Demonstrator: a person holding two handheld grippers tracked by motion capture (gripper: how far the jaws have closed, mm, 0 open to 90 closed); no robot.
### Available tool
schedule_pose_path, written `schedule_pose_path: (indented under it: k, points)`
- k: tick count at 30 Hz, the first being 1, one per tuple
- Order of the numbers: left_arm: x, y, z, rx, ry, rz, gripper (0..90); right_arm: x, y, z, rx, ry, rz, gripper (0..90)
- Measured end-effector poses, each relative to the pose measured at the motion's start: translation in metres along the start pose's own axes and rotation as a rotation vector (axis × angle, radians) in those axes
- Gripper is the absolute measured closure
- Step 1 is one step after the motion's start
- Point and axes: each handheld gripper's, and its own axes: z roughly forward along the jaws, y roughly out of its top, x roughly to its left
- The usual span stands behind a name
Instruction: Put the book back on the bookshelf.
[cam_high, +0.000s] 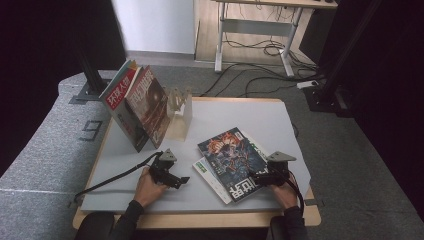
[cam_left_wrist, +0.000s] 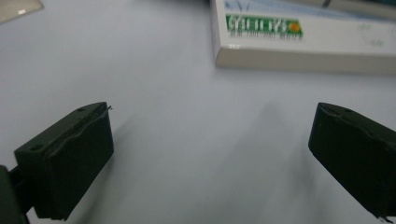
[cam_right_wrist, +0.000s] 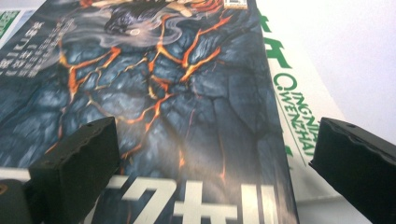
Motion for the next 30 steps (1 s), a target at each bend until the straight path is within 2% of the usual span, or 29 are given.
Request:
schedule_pose_path:
  k: [1,3,4,9,12,15,19,23,25,29,30]
  points:
    - [0.000,0.002,-0.001,0.010,0.009,0.010,0.0,0.001,0.000,-0.001,0.004,-0.003,-0.005,0.1]
    - [-0.004,0.009,-0.001,0.034,0.052,0.065,0.0,0.003,-0.001,-0.004,0.011,-0.005,-0.014,0.2]
    - [-0.006,0.012,-0.001,0.029,0.054,0.079,0.0,0.004,-0.001,-0.005,0.010,-0.006,-0.016,0.2]
    - [-0.008,0.029,0.006,0.002,0.009,0.080,0.0,0.007,-0.006,-0.011,0.008,0.015,0.001,0.4]
    - [-0.006,0.039,0.012,0.019,0.009,0.094,0.0,0.007,-0.008,-0.017,-0.002,0.024,0.011,0.8]
    - [-0.005,0.049,0.018,0.033,-0.013,0.100,0.0,0.006,-0.011,-0.020,-0.003,0.022,0.013,1.1]
    - [-0.009,0.065,0.029,0.045,-0.014,0.135,0.0,0.006,-0.015,-0.025,0.005,0.010,0.006,1.4]
    - [-0.007,0.078,0.039,0.033,-0.028,0.131,0.0,0.007,-0.020,-0.029,0.013,0.015,0.003,2.0]
    - [-0.004,0.082,0.043,0.024,-0.041,0.115,0.0,0.008,-0.023,-0.031,0.016,0.019,0.010,2.4]
    - [0.000,0.092,0.051,0.033,-0.028,0.124,0.0,0.007,-0.028,-0.036,0.014,0.030,0.030,2.8]
    - [0.002,0.093,0.053,0.022,-0.030,0.120,0.0,0.007,-0.030,-0.038,0.014,0.030,0.037,2.9]
